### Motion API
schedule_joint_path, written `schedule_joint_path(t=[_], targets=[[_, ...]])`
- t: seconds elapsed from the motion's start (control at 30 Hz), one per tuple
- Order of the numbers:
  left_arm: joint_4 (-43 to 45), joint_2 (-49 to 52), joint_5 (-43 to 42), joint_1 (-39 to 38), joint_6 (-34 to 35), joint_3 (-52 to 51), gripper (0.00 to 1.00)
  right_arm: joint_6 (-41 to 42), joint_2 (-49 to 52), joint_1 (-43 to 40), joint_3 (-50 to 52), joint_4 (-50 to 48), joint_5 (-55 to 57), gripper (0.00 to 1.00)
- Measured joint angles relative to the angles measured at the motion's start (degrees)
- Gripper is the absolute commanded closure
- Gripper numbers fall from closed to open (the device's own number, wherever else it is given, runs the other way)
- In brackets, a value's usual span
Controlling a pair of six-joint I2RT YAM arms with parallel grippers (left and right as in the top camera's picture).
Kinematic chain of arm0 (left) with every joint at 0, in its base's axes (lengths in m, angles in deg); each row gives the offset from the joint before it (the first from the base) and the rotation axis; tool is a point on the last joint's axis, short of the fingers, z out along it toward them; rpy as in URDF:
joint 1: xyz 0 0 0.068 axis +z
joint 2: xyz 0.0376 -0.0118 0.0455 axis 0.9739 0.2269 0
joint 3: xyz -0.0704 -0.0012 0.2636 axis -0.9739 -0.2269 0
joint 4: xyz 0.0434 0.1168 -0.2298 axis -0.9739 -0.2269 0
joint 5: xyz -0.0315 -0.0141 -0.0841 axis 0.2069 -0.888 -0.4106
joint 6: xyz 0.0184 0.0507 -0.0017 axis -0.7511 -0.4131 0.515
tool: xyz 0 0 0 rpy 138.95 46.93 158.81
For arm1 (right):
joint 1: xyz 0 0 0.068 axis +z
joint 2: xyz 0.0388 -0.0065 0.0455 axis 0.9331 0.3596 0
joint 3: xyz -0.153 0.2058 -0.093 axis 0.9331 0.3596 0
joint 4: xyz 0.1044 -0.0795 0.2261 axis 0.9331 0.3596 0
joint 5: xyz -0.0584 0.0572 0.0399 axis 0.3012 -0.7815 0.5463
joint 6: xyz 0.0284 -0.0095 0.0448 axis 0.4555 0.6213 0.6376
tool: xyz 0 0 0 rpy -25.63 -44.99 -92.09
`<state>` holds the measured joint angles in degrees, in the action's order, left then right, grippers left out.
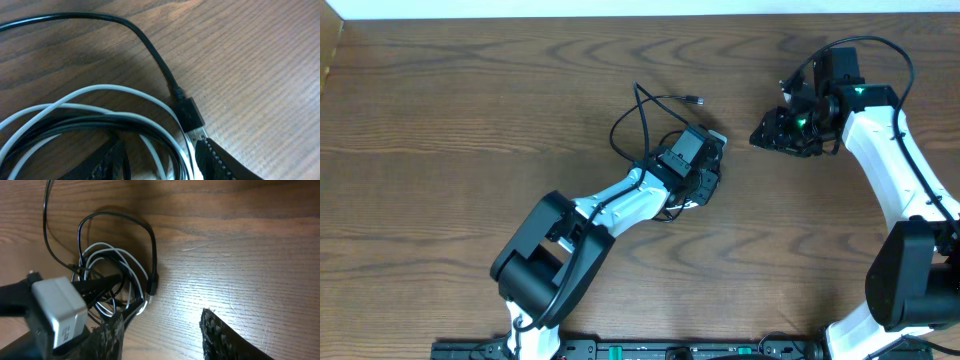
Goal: Untangle cables
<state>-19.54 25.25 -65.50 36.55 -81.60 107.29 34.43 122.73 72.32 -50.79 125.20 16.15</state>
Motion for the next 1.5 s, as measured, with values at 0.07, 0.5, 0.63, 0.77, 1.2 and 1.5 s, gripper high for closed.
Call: schedule_joint_path(t=[0.07, 0.5, 0.63, 0.77, 1.2, 1.5], targets=[[1.03, 1.25, 0.31, 0.0, 0.02, 0.0, 0.54, 0.0, 0.0, 0.0, 0.0, 0.02, 0.13, 0.54], [1.86, 2.36, 1.27, -1.03, 0.42, 0.2, 0.92, -0.04, 0.0, 0.0, 0.0, 0.22, 1.09, 0.52], [-0.9, 1.64, 0.07, -0.96, 0.44, 0.79, 0.93, -0.44, 0.0, 0.0, 0.0, 0.11, 1.18, 0.51], [-5.46, -7.26, -5.7, 1.86, 1.84, 0.92, 0.93, -3.13, 0.0, 0.0, 0.0, -0.59, -0.5, 0.51], [-8.9, -26.58, -11.28, 7.78, 6.6, 3.91, 0.93, -6.97, 0.0, 3.58, 0.0, -4.79, -11.87, 0.48], [-5.49, -27.91, -12.87, 12.96, 11.74, 3.91, 0.93, -7.17, 0.0, 5.16, 0.0, -5.64, -12.48, 0.45]])
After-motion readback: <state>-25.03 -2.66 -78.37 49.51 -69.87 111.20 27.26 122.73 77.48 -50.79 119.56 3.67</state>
